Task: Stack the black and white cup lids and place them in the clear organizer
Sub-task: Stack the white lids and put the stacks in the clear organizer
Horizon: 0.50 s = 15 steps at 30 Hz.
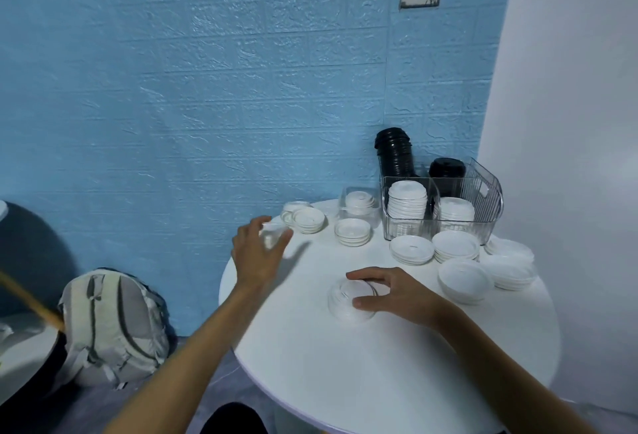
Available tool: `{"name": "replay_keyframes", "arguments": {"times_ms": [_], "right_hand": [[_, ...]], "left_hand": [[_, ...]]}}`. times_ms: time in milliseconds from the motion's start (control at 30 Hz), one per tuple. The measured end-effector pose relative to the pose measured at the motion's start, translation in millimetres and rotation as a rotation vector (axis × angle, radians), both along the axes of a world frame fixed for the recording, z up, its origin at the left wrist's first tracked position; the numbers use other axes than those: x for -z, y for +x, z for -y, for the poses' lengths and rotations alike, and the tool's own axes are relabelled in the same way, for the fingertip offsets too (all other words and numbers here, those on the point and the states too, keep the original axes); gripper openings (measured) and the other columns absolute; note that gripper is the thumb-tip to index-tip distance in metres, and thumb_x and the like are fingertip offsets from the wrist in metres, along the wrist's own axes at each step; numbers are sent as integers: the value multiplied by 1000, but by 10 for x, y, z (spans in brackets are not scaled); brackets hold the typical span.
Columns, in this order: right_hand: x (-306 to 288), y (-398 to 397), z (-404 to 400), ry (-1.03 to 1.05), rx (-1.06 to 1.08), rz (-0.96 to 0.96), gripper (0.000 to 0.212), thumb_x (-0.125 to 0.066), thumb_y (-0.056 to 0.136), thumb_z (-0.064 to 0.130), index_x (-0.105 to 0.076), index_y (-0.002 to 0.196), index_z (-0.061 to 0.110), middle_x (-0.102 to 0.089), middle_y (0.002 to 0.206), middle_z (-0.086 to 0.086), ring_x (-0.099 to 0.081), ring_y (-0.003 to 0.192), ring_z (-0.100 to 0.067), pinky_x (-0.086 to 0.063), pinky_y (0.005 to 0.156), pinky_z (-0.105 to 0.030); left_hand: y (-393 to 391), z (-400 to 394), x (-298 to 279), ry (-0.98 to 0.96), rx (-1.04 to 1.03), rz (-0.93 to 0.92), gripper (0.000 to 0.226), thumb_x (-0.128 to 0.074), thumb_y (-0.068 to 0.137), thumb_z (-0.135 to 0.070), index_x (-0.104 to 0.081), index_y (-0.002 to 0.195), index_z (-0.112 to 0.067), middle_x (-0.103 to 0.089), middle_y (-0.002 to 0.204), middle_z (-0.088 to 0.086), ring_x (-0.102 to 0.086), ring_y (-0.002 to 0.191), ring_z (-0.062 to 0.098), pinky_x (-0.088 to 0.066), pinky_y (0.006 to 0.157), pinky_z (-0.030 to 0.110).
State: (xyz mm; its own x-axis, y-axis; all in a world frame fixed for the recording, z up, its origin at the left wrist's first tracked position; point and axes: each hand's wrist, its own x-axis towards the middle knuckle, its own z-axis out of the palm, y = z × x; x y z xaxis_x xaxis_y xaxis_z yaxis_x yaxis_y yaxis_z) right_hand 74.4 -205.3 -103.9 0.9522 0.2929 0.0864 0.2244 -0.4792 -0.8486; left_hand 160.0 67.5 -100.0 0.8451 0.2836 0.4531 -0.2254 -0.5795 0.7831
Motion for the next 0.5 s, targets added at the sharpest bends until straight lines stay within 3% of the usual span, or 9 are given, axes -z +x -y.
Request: {"name": "replay_keyframes", "arguments": {"times_ms": [133,300,400,500], "right_hand": [[22,19,-6,-17,22,-7,48,-85,81,26,-69,126,30,-67,126,20,-59,116,9,-42,97,-9],[32,24,-25,4,33,-25,44,-84,82,24,-70,123,31,-67,125,22,-60,115,9,-41,101,-14],[20,12,-47,1,31,-8,41,-84,82,26,-69,120,36,-66,126,23,-58,116,11,-41,102,-16],[10,-20,-62,2,28,16,48,-88,77,30,-65,117,42,-60,133,23,-55,119,11,-42,106,-17]], "left_hand": [[359,-108,-10,35,-96,-216,71,-76,79,-62,-49,142,-41,-42,149,8,-34,141,30,-23,115,46],[578,-94,-29,161,-39,-372,92,-72,75,-74,-33,154,-46,-27,166,10,-21,154,27,-16,121,47],[645,-89,-38,242,-24,-410,89,-70,73,-77,-40,151,-47,-36,163,7,-32,151,24,-20,118,46],[629,-101,-13,227,-2,-391,68,-70,79,-71,-59,138,-39,-58,145,2,-50,138,22,-26,111,40]]}}
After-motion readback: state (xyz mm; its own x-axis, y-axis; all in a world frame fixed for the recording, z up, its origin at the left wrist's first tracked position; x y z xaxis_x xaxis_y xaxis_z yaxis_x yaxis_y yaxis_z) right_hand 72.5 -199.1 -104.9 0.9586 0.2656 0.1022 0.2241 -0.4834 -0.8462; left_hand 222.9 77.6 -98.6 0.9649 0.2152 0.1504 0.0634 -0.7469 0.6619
